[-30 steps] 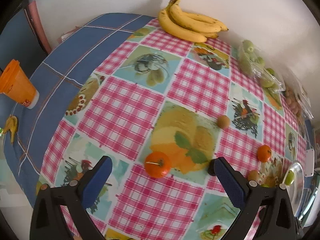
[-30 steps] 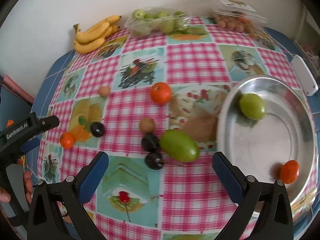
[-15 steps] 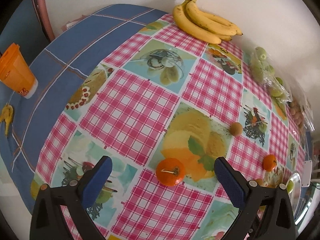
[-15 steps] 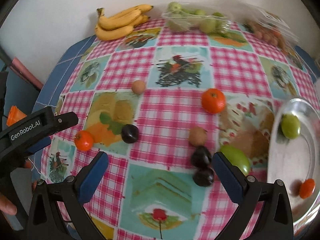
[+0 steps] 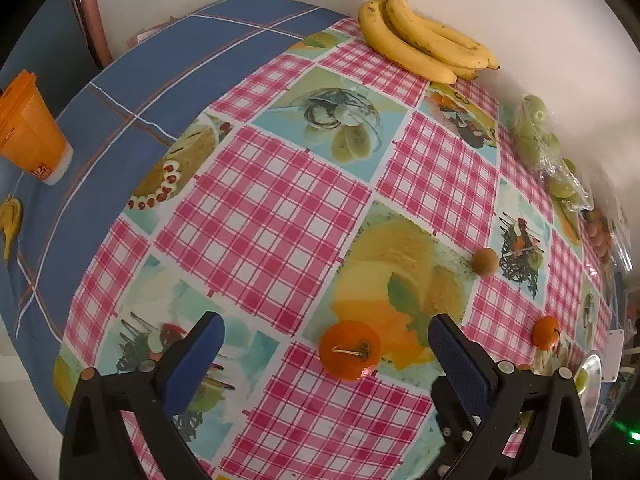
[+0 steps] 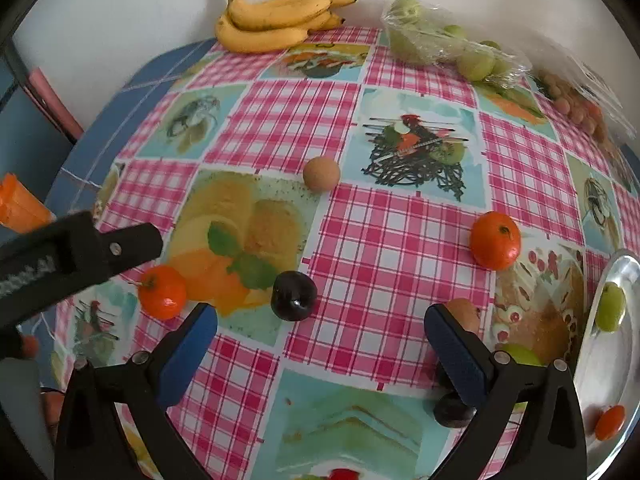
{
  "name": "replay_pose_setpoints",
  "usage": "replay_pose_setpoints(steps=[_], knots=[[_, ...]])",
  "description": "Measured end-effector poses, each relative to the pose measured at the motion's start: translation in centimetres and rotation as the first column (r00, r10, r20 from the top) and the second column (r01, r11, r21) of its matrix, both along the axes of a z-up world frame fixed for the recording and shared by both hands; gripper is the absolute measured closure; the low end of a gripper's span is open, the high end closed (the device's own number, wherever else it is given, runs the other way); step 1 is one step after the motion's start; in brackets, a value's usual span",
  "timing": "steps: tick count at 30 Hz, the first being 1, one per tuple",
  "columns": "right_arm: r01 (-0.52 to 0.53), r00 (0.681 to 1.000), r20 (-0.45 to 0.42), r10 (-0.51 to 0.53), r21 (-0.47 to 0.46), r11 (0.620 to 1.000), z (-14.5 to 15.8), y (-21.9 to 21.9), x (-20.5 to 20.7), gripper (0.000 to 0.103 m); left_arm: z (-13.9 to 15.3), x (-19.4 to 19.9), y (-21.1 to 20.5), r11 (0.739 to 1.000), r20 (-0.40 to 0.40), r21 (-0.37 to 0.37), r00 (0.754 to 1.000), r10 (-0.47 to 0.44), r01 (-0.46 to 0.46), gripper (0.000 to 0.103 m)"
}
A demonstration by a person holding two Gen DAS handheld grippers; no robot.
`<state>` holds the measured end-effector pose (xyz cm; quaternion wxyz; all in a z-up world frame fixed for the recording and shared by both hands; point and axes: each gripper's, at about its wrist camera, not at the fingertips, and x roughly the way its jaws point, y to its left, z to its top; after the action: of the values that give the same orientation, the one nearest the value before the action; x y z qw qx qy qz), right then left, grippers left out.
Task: Organize fruits
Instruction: 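Withdraw the left tool toward a small tangerine while the right tool moves toward a dark plum, then grasp the small tangerine with the left tool while the right tool grasps the dark plum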
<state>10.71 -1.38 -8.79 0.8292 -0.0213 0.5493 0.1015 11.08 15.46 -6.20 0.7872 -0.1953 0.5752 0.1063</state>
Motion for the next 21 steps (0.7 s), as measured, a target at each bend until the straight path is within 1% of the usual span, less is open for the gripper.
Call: replay_pose_setpoints(steps=[4,8,10,13,14,16,17,18,20,21], knots=[[-0.012,1.0,-0.007,0.012,-0.008,1.0,-0.4,0.5,0.3,0.0,-0.4,0.1,-0.3,1.0,-0.028,0.002,1.0,-0.012,0.012,0.0],[-0.023,1.0,-0.002,0.023,-0.01,1.0,-0.5,1.0,0.5,0.003,-0.9,0.0,-0.1,1.0,-0.056,-0.019,0.998,0.008,-0.009,0.0],[-0.03,1.0,-0.001,0.03,-0.006,1.0,-0.5,1.0,0.5,0.011,-1.1,-0.1,0.1,0.999,-0.061,-0.031,0.998,0.015,-0.017,0.001],[-0.036,0.999,0.007,0.036,-0.013,0.999,-0.5,1.4,0.5,0.028,-1.1,-0.2,0.1,0.999,-0.057,-0.046,0.998,0.016,-0.018,0.003],[-0.041,0.999,0.008,0.041,-0.014,0.999,-0.6,1.5,0.6,0.031,-1.0,-0.2,0.0,0.998,-0.052,-0.053,0.999,0.014,-0.017,0.007],[-0.046,0.999,0.011,0.047,-0.017,0.999,-0.6,1.7,0.6,0.043,-0.9,-0.1,-0.1,0.998,-0.048,-0.06,0.999,0.007,-0.01,0.013],[-0.05,0.999,0.014,0.051,-0.02,0.999,-0.5,1.8,0.5,0.047,-0.9,-0.1,-0.2,0.998,-0.047,-0.063,0.999,0.001,-0.004,0.015],[-0.053,0.998,0.013,0.054,-0.021,0.998,-0.5,1.9,0.5,0.054,-0.9,-0.1,-0.3,0.998,-0.047,-0.069,0.999,-0.003,-0.001,0.016],[-0.059,0.998,0.01,0.059,-0.011,0.998,-0.6,1.9,0.5,0.058,-1.1,0.2,-0.5,0.996,-0.047,-0.089,0.999,-0.011,0.006,0.022],[-0.058,0.998,0.013,0.058,-0.006,0.998,-0.6,1.9,0.5,0.063,-1.2,0.3,-0.7,0.995,-0.045,-0.101,0.999,-0.014,0.01,0.023]])
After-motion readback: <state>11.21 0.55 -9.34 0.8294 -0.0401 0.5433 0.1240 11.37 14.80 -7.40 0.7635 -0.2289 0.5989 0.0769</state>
